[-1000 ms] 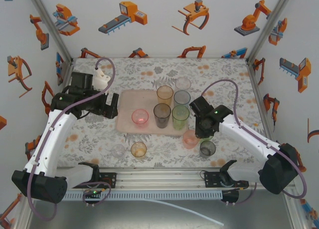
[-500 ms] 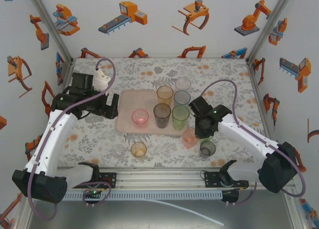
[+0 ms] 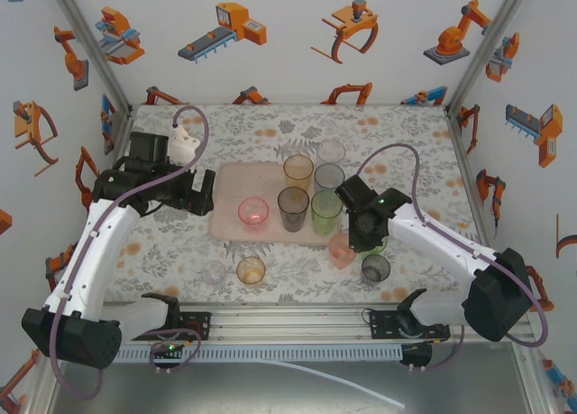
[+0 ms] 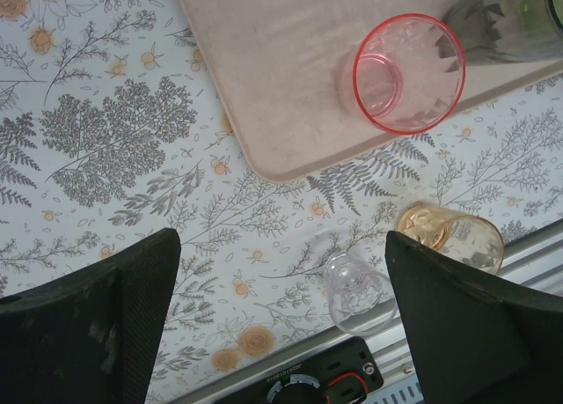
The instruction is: Place the glasses into the tray
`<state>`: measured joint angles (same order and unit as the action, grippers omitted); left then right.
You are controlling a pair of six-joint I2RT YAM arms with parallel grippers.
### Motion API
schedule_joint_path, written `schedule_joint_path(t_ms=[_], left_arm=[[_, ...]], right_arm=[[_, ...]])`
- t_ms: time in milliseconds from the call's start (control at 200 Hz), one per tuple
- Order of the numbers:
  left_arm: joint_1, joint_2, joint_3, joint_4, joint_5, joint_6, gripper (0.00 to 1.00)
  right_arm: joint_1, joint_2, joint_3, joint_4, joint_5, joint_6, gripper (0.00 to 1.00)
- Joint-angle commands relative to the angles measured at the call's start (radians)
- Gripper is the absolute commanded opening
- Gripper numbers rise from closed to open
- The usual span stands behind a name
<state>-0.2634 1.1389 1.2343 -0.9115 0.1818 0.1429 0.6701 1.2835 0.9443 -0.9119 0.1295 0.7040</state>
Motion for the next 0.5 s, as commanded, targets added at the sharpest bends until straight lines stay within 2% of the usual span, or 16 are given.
schedule_joint_path(t_ms=[0, 491], left_arm=[[0.007, -0.021, -0.004, 0.002, 0.023, -0.014, 0.9], [0.007, -0.025, 0.005, -0.006, 0.008, -0.004, 0.91]], right_arm=[[0.007, -0.044, 0.046, -0.04, 0.023, -0.003, 0.0], [0.017, -0.16, 0.18, -0.263, -0.076, -0.044, 0.0]])
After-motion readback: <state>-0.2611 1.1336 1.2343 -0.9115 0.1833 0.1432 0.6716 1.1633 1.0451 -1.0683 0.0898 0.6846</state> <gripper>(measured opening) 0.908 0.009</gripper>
